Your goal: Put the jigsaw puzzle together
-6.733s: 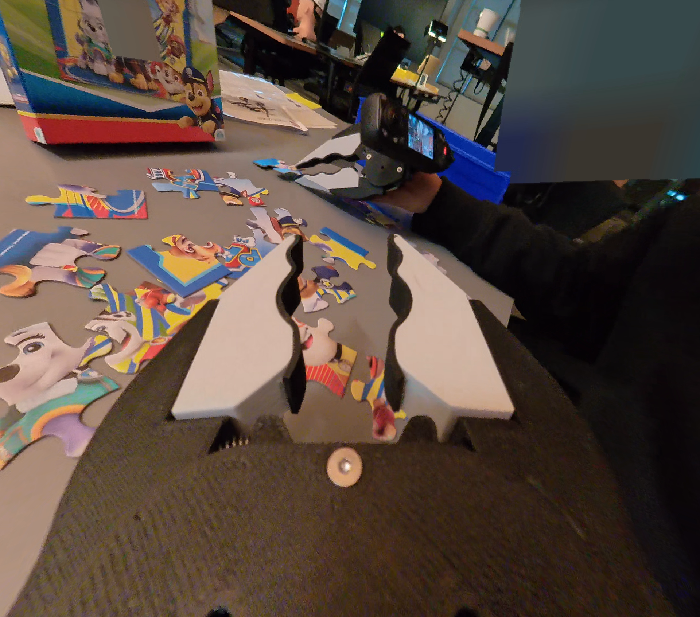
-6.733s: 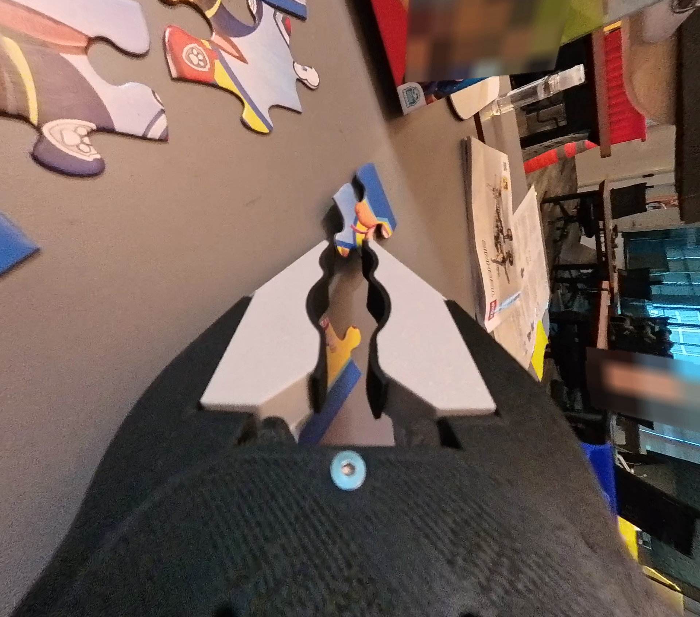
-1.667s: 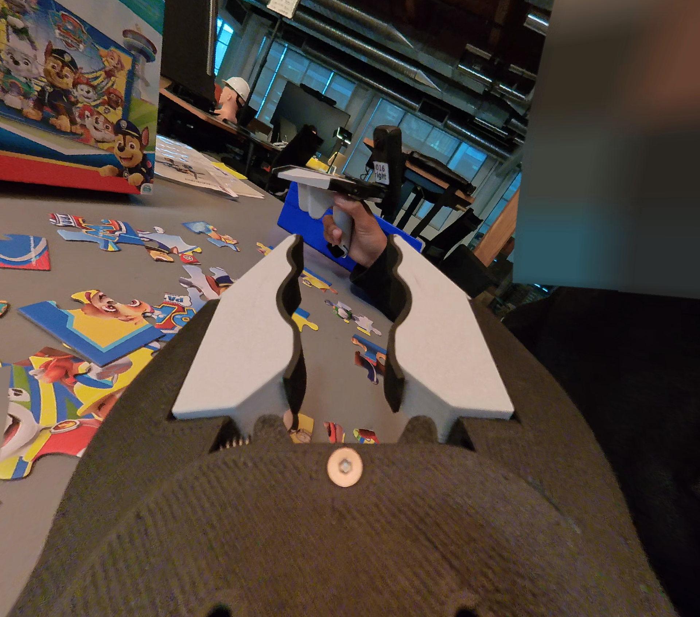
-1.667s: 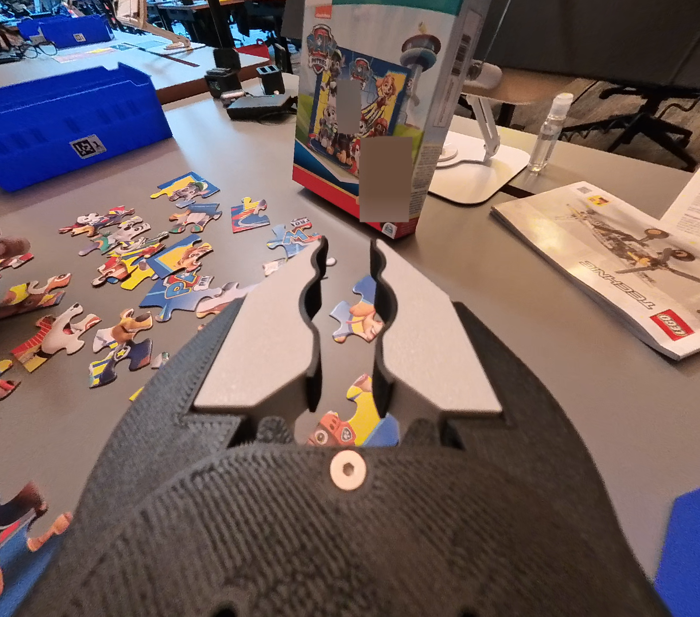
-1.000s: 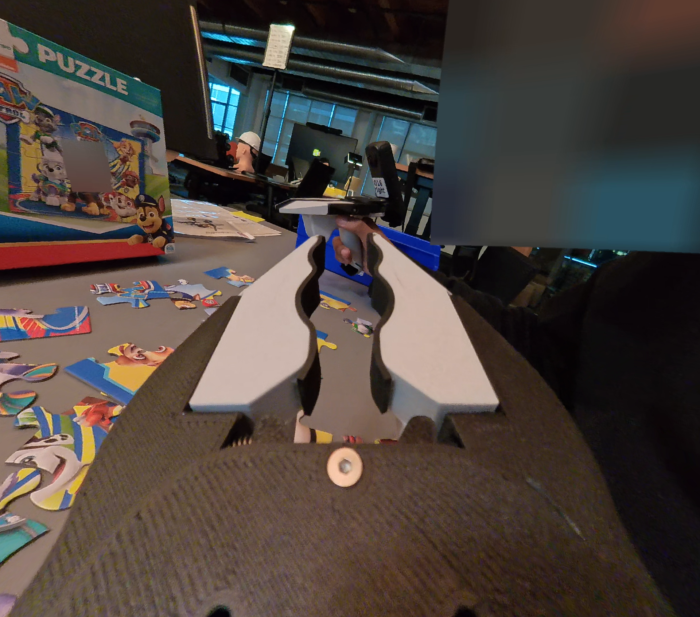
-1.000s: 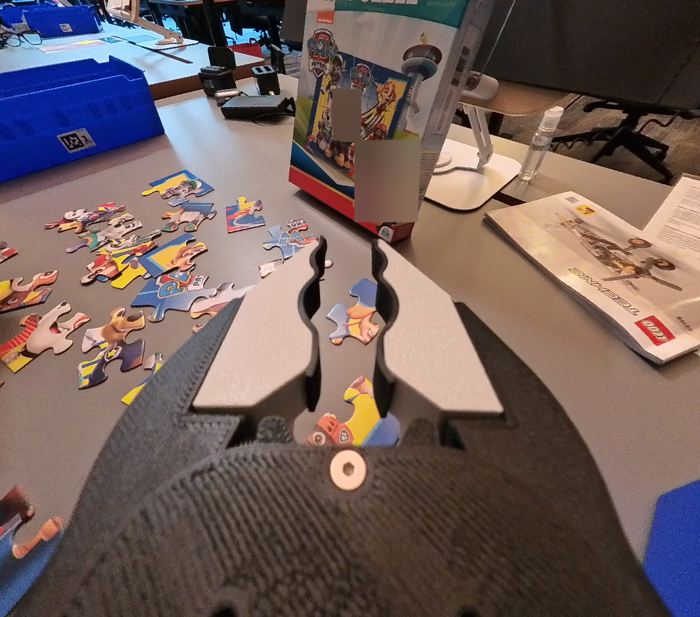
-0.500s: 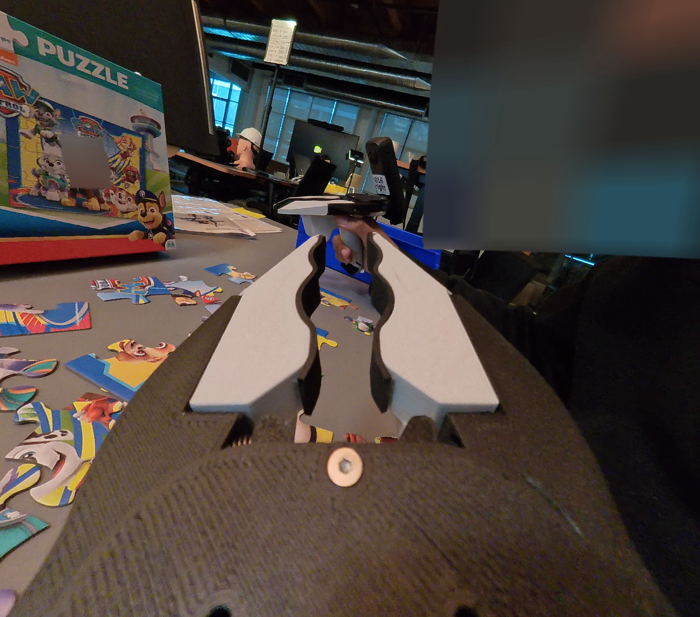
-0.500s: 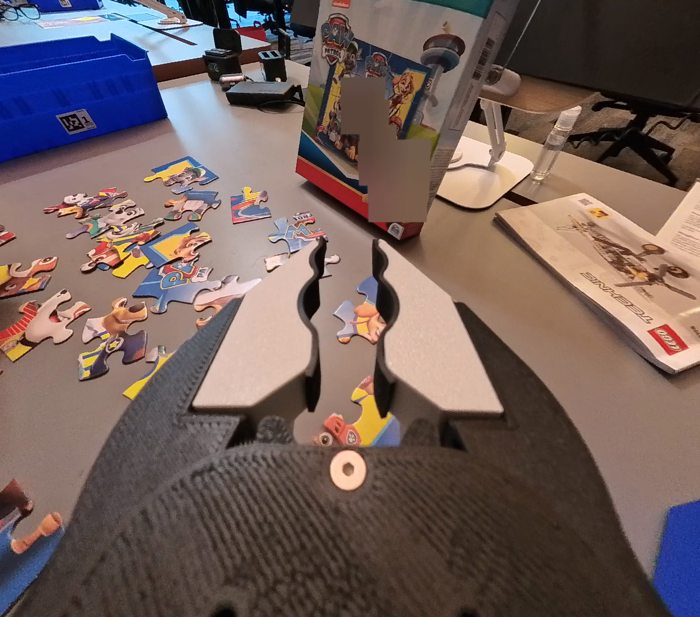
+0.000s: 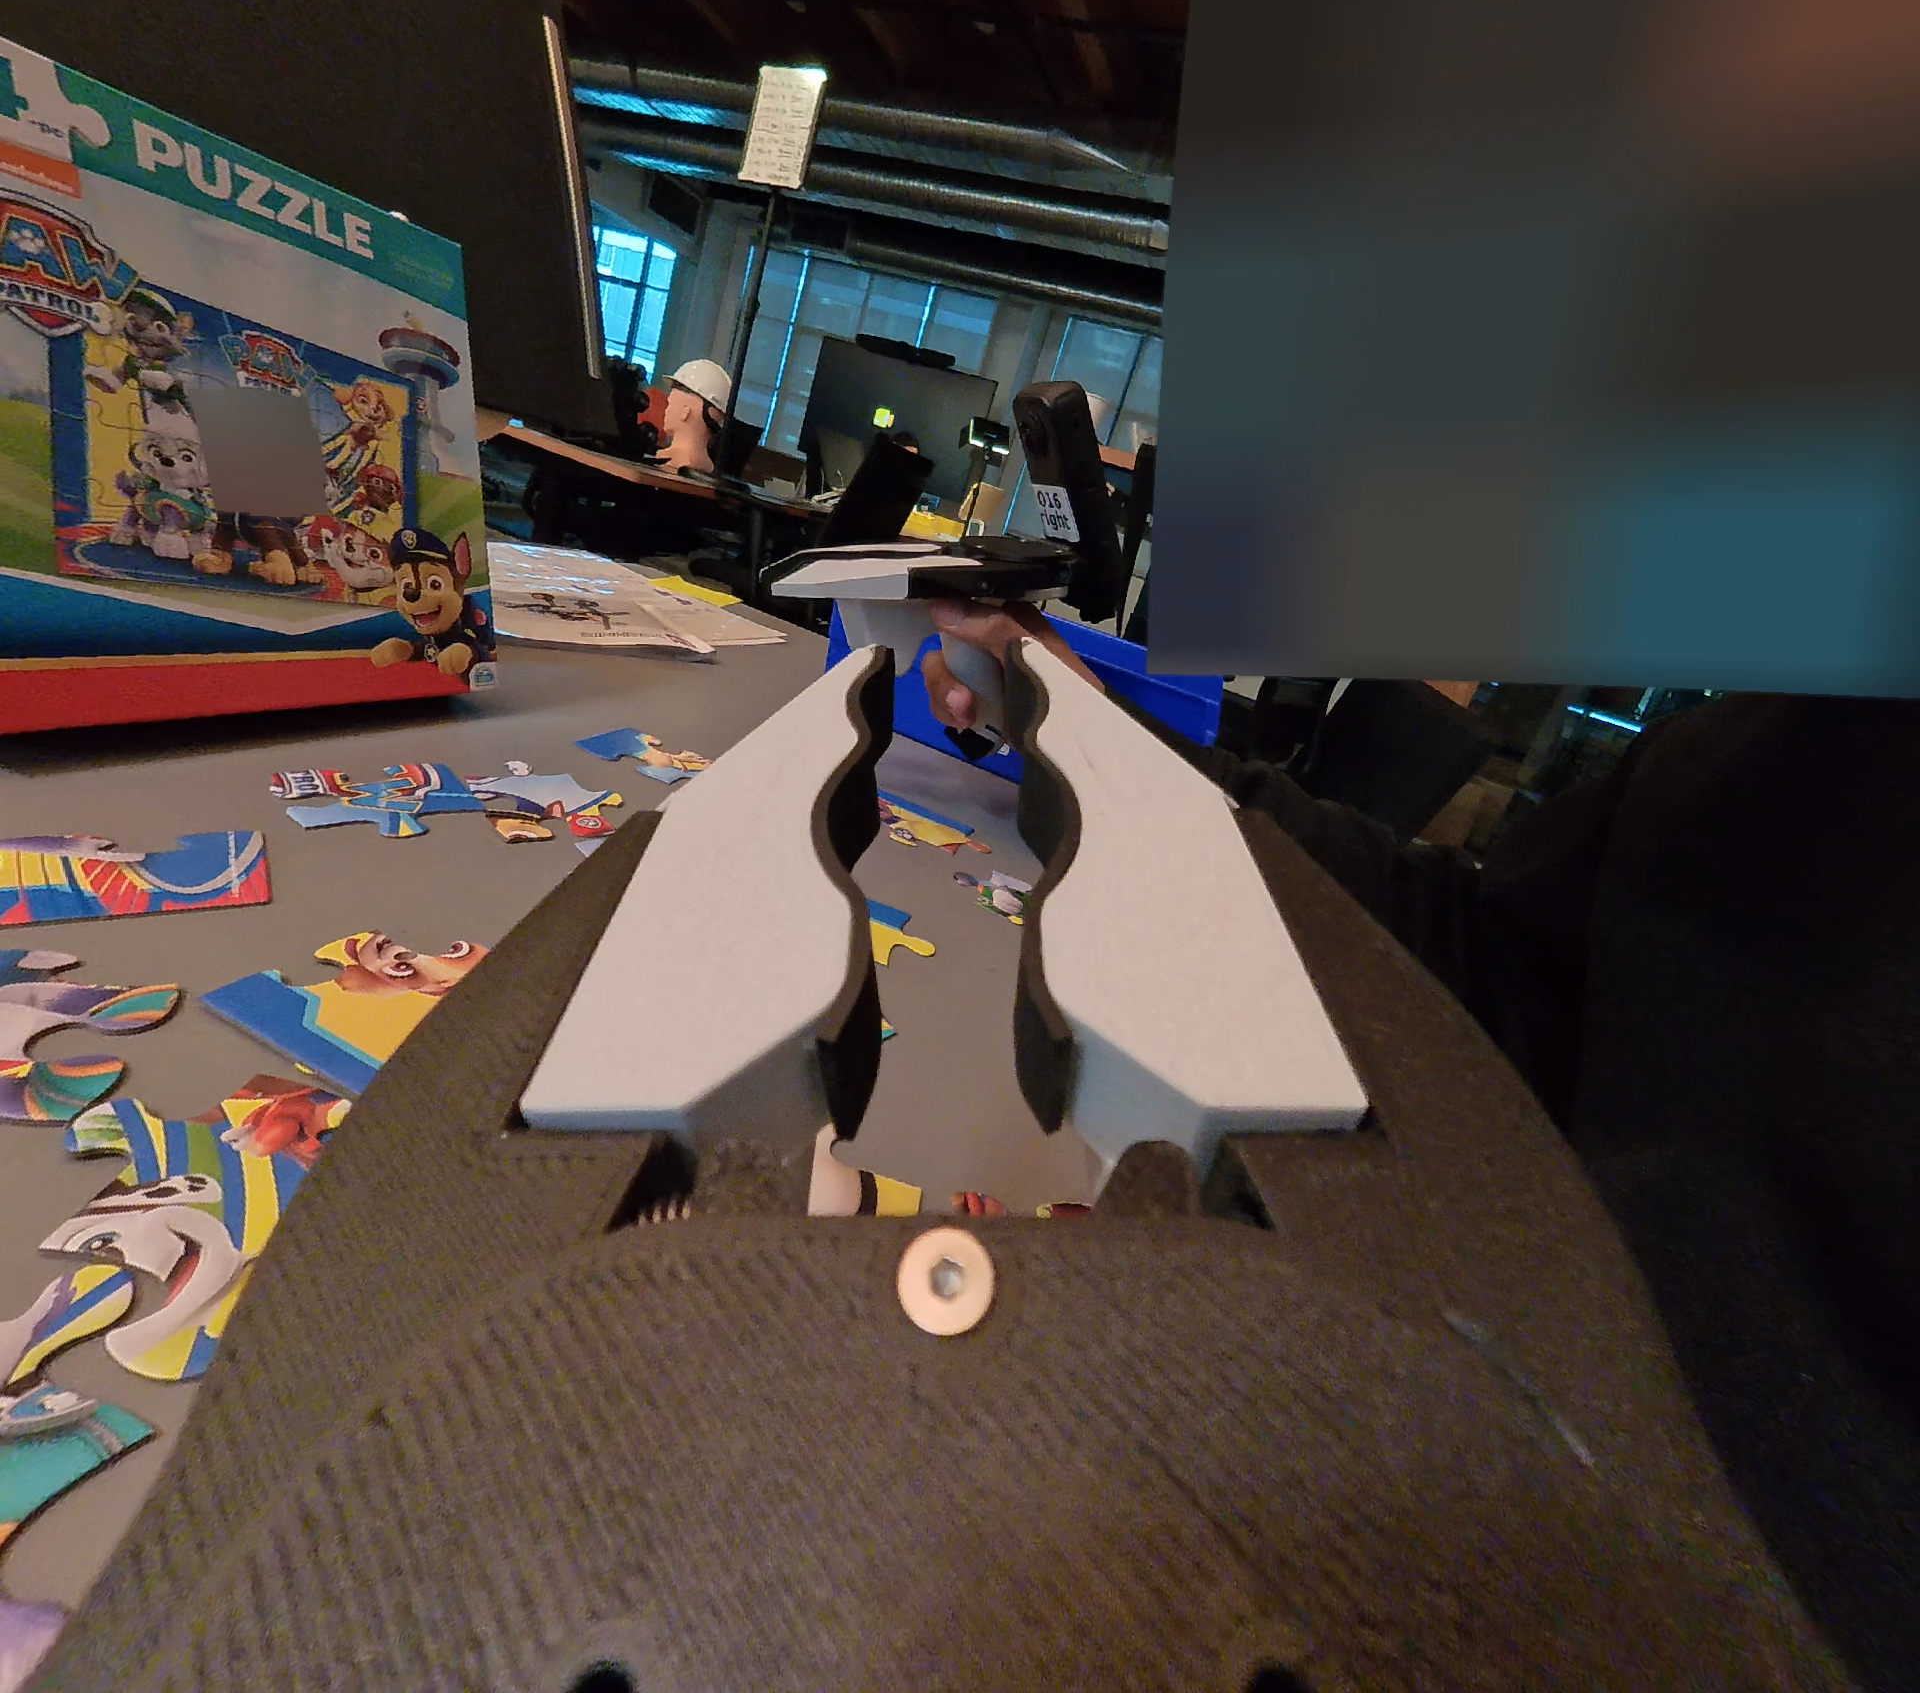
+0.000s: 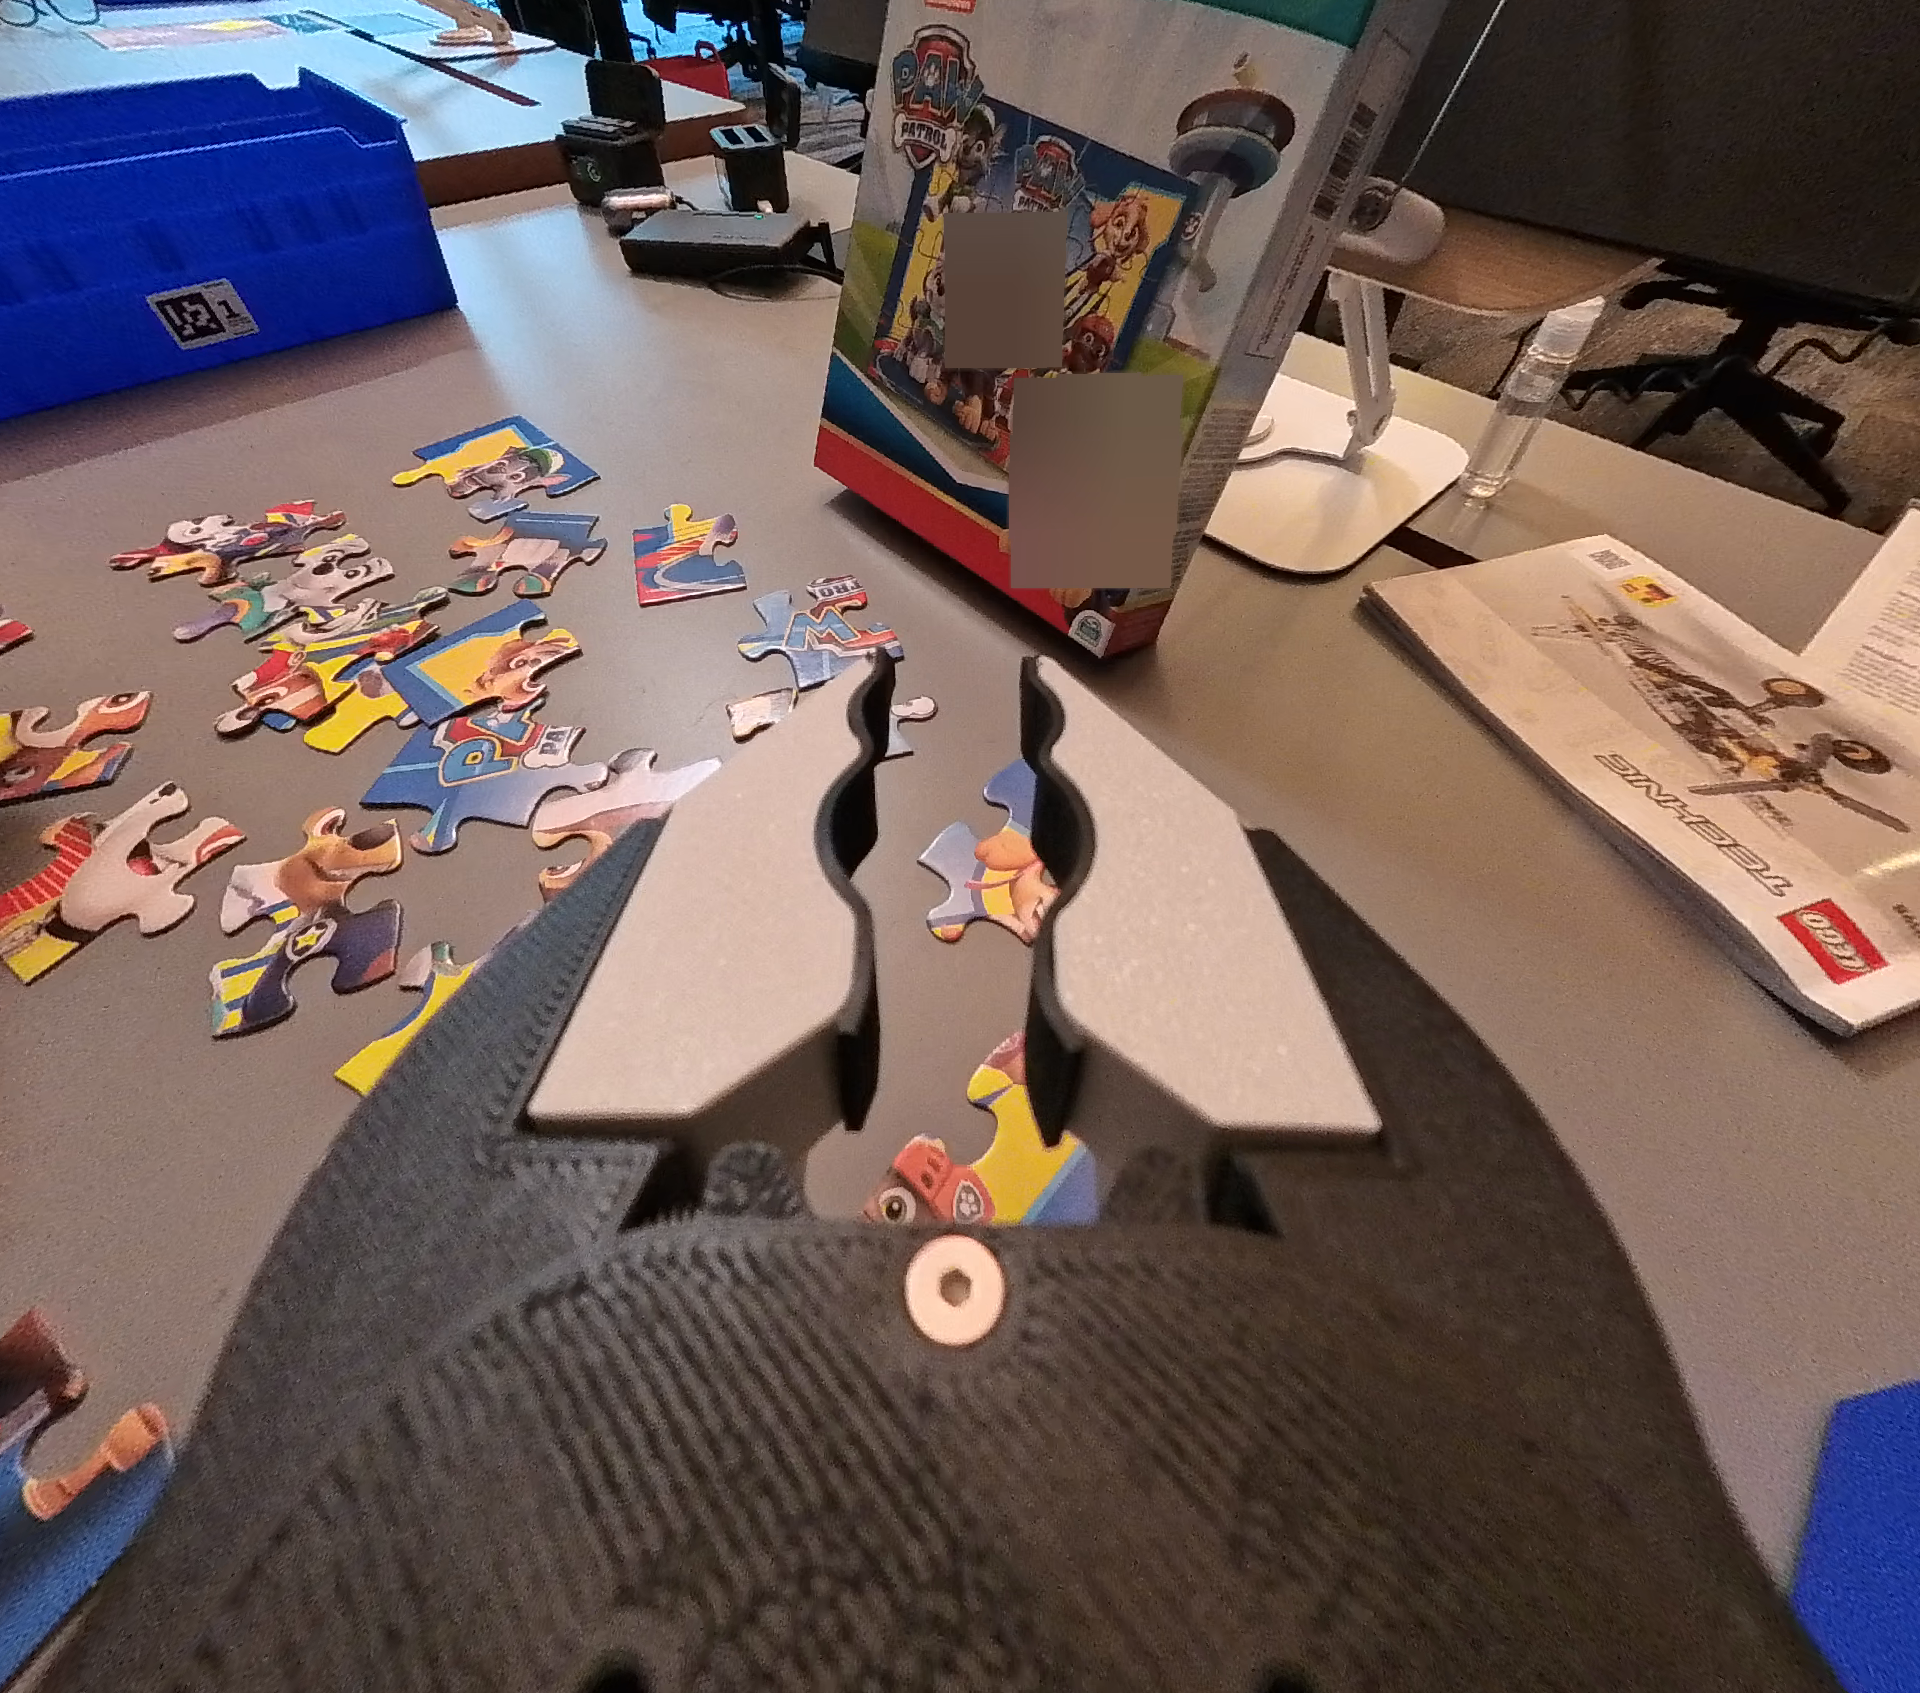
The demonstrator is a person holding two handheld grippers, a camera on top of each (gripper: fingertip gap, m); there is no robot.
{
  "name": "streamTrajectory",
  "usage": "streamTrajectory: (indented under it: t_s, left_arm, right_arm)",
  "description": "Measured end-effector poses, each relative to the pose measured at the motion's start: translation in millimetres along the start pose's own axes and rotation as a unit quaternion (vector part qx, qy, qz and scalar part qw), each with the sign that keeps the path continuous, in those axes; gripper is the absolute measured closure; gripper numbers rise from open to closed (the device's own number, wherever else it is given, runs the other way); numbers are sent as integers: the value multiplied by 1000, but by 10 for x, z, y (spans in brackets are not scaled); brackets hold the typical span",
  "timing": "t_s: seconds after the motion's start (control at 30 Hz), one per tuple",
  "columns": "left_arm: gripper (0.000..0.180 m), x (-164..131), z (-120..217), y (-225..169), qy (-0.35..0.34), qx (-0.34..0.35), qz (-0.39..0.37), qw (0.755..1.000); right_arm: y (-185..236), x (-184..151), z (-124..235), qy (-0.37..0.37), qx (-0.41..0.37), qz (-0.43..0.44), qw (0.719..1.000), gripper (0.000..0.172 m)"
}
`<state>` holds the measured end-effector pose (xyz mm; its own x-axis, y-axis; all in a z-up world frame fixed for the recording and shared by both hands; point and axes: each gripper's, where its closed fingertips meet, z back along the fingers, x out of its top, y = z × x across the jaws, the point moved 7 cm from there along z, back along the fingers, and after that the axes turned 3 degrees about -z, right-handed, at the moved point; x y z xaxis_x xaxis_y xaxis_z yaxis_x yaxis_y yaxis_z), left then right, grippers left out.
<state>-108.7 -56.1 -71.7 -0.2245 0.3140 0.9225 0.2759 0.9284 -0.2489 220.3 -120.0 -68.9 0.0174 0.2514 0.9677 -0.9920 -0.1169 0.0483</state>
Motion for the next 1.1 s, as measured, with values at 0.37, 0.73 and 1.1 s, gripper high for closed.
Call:
streamTrajectory:
  t_s: [0.37,0.73,1.1]
  left_arm:
    - [162,-5,-4,4,2,1,1,1000]
    - [161,-17,-13,6,6,1,4,1000]
    - [161,-30,-26,9,11,1,7,1000]
  right_arm:
    - [1,3,1,0,-2,2,1000,149]
    - [-97,101,141,-23,-36,11,999,149]
    - [-187,181,273,-57,-49,-8,997,149]
